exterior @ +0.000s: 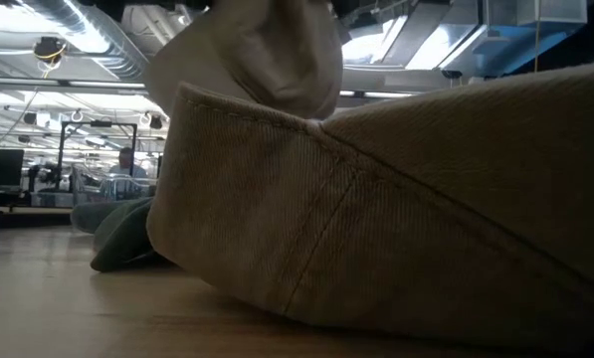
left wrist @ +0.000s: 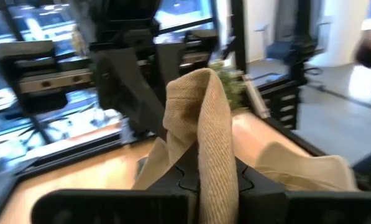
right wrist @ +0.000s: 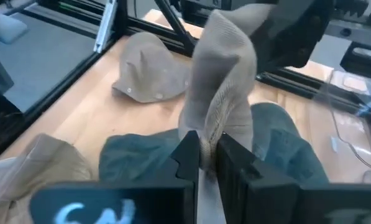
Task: Pick & Place hat
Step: Put the top brown cap into the right transparent bin
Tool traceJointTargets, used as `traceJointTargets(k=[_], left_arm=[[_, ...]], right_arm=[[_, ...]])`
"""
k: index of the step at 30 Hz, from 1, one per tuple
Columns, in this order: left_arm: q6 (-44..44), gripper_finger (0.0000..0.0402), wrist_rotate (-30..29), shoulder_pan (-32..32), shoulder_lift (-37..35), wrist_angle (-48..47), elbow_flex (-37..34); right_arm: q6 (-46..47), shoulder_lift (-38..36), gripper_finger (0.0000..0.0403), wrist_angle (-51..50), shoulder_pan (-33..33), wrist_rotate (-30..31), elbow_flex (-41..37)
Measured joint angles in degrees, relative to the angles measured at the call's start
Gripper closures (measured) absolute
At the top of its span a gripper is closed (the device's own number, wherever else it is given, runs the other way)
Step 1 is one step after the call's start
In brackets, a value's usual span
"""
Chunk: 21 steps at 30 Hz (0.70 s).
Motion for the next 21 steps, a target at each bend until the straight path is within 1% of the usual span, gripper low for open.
traceJointTargets(k=[5, 8, 10, 14, 16, 21], left_arm=[[0.38, 0.0389, -5.4, 0.0, 0.0, 0.15, 0.0], [1.52, 0.0382, -6.86, 0.0, 0.0, 0.15, 0.0], [1.66, 0.0374, -7.11, -0.13, -0.01, 0.25, 0.0], [1.22, 0.0341, -7.64, -0.44, -1.29, -0.76, 0.0], [1.93, 0.032, -8.89, -0.44, -2.79, -3.16, 0.0], [3.15, 0.0281, -16.76, -0.44, -7.48, -10.0, 0.0]], right_arm=[[0.0, -0.05, 0.0367, -3.53, -0.02, 0.67, 3.39], [-0.08, -0.1, 0.0367, -5.7, -0.02, 1.18, 5.39], [-0.39, -0.1, 0.0367, -8.18, -0.02, 3.29, 7.14], [-2.68, -0.1, 0.0367, -13.33, -0.02, 9.1, 9.87], [-3.27, -0.1, 0.0367, -15.02, -0.07, 11.63, 11.11], [-4.51, -0.1, 0.0367, -16.86, -1.6, 16.24, 13.46]])
